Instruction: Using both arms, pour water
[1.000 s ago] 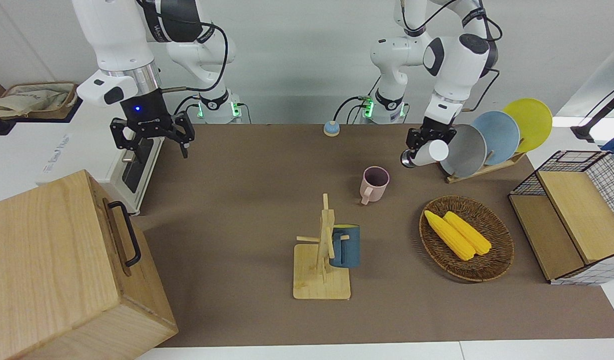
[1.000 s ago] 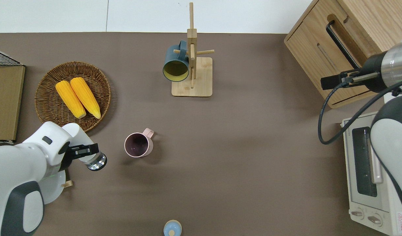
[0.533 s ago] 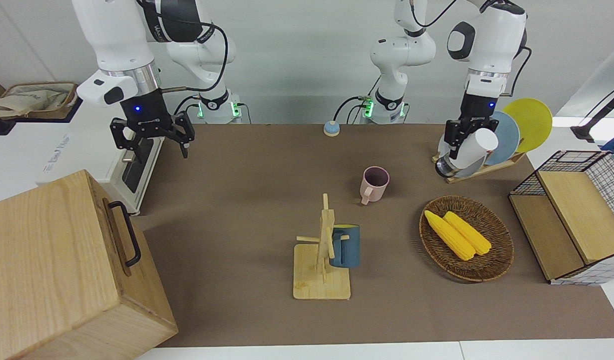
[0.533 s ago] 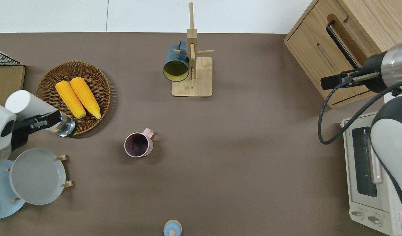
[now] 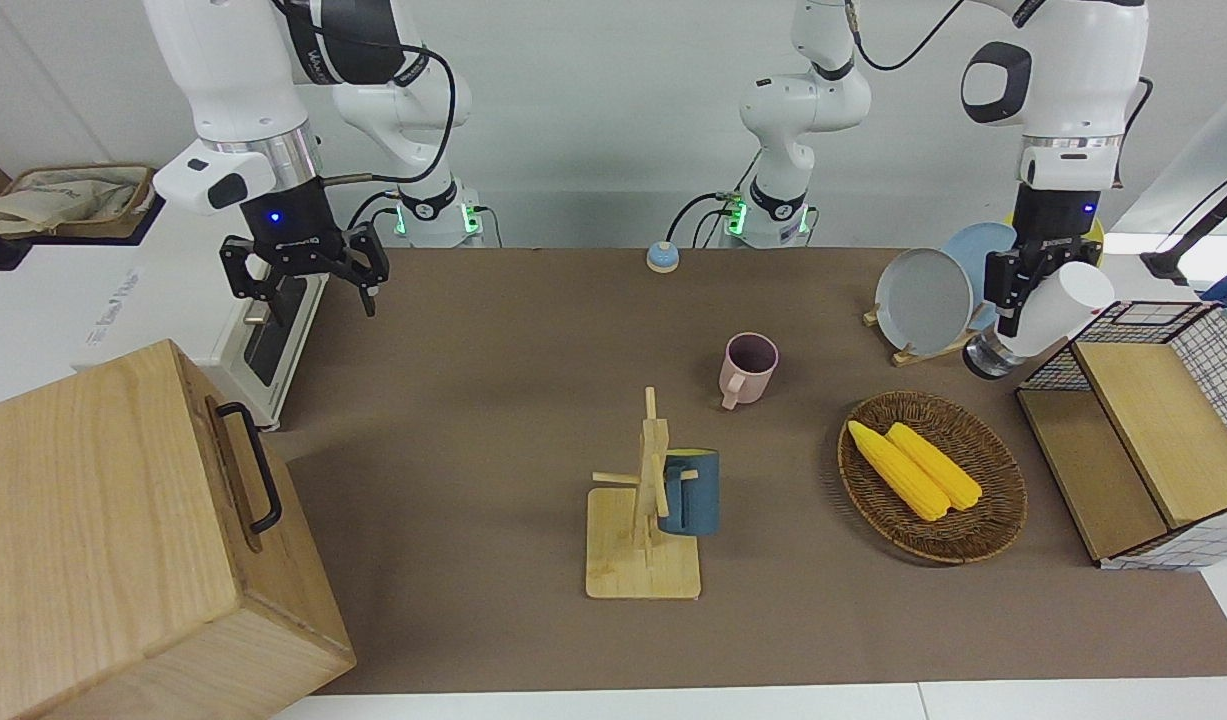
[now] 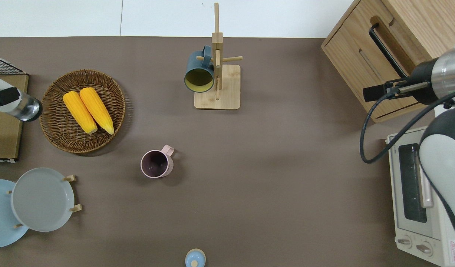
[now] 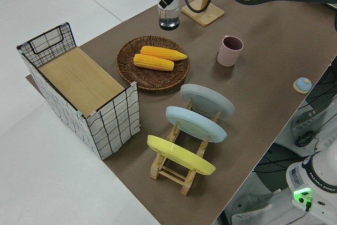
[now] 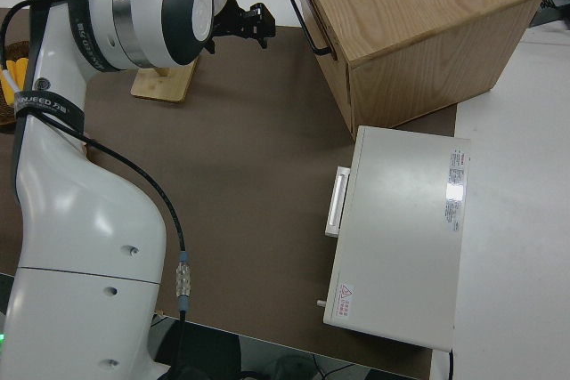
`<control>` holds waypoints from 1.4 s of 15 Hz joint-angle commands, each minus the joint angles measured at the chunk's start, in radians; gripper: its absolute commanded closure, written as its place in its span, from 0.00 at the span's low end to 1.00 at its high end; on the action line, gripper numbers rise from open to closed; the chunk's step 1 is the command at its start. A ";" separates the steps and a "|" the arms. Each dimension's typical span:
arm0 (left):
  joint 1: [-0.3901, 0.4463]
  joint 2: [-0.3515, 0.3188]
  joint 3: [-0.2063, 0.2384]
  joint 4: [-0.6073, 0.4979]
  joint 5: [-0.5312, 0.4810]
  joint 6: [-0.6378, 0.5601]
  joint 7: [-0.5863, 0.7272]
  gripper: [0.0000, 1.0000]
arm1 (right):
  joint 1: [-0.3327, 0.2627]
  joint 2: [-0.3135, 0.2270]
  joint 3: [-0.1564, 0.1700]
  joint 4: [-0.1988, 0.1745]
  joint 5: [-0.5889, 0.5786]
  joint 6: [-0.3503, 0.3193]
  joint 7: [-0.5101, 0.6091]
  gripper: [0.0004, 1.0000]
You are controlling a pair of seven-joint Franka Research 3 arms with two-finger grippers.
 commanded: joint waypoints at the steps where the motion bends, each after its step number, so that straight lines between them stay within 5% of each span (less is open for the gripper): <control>1: 0.002 0.118 0.084 0.201 0.011 0.003 0.113 1.00 | -0.014 -0.007 0.009 -0.002 0.014 0.004 -0.010 0.01; 4: 0.019 0.188 0.138 0.284 -0.056 0.003 0.212 1.00 | -0.014 -0.007 0.008 -0.002 0.013 0.004 -0.010 0.01; 8: 0.125 0.239 0.141 0.326 -0.329 0.003 0.510 1.00 | -0.014 -0.007 0.008 -0.002 0.013 0.004 -0.010 0.01; 11: 0.206 0.276 0.137 0.336 -0.380 0.003 0.659 1.00 | -0.014 -0.007 0.008 -0.002 0.013 0.004 -0.010 0.01; 14: 0.276 0.304 0.140 0.335 -0.559 0.001 0.879 1.00 | -0.014 -0.007 0.008 -0.002 0.013 0.004 -0.010 0.01; 21: 0.344 0.370 0.125 0.335 -0.628 -0.013 0.972 1.00 | -0.014 -0.007 0.008 -0.002 0.014 0.002 -0.010 0.01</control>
